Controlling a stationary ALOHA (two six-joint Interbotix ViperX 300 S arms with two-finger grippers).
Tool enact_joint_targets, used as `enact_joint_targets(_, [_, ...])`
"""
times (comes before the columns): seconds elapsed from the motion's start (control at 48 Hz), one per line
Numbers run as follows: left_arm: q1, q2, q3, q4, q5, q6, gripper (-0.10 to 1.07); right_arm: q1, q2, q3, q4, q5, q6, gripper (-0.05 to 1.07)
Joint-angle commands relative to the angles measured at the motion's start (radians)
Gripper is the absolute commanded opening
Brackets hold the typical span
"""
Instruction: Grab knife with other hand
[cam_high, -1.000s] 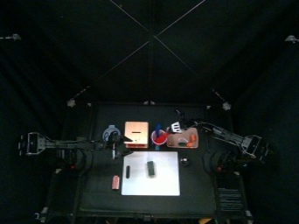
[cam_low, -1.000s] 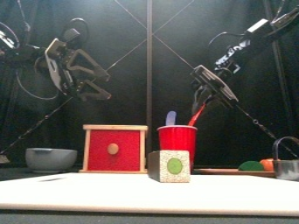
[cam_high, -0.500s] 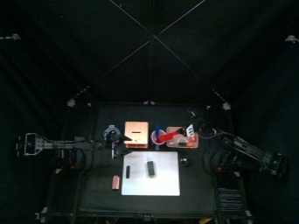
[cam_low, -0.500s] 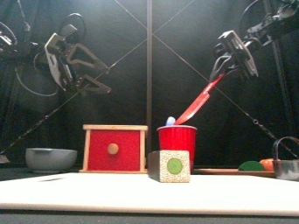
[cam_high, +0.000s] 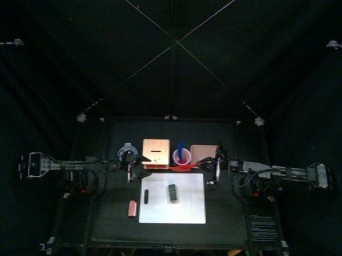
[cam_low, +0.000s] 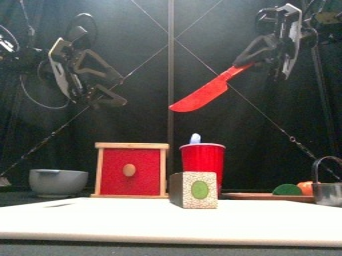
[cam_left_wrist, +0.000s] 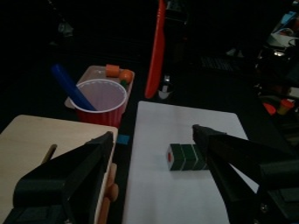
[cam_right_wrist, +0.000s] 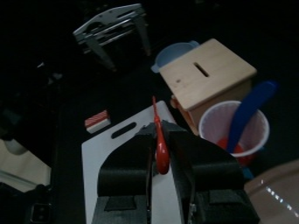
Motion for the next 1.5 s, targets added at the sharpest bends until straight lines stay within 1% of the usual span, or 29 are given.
enact_joint_targets(0.0, [-0.02,0.012,-0.034,0.012,-0.031,0.003,1.03,0.005,0.038,-0.011,-0.015,-0.066,-0.003,0.53])
enact_joint_targets(0.104, [-0.038,0.063,-0.054,0.014,-0.057,0.008,1.03,0.009,0.081,-0.014,-0.038,-0.129,0.003,0.53])
enact_joint_targets(0.208, [-0.049,0.127,-0.091,0.014,-0.08,0.026,1.03,0.02,0.109,-0.021,-0.051,-0.178,0.003,0.53])
enact_joint_targets(0.396, [-0.069,0.242,-0.172,-0.002,-0.095,0.08,1.02,0.031,0.129,-0.026,-0.051,-0.206,0.005,0.53])
enact_joint_targets(0.479, [-0.069,0.287,-0.199,-0.017,-0.1,0.097,1.0,0.038,0.133,-0.026,-0.048,-0.212,0.005,0.53])
enact_joint_targets(0.583, [-0.08,0.319,-0.225,-0.032,-0.101,0.109,0.94,0.044,0.135,-0.026,-0.046,-0.222,0.005,0.53])
enact_joint_targets(0.792, [-0.087,0.327,-0.239,-0.04,-0.101,0.112,0.79,0.046,0.135,-0.026,-0.044,-0.227,0.006,0.53])
enact_joint_targets(0.979, [-0.095,0.327,-0.233,-0.048,-0.091,0.112,0.58,0.049,0.135,-0.026,-0.043,-0.233,0.006,0.53])
enact_joint_targets(1.125, [-0.103,0.319,-0.225,-0.048,-0.086,0.114,0.46,0.058,0.135,-0.031,-0.038,-0.239,0.006,0.53])
enact_joint_targets(1.229, [-0.104,0.307,-0.222,-0.048,-0.086,0.112,0.43,0.074,0.14,-0.023,-0.04,-0.235,0.008,0.53])
enact_joint_targets(1.333, [-0.106,0.291,-0.216,-0.046,-0.086,0.114,0.42,0.098,0.155,-0.02,-0.031,-0.21,0.011,0.53])
enact_joint_targets(1.479, [-0.106,0.256,-0.204,-0.046,-0.086,0.114,0.42,0.123,0.184,-0.026,0.026,-0.106,0.009,0.53])
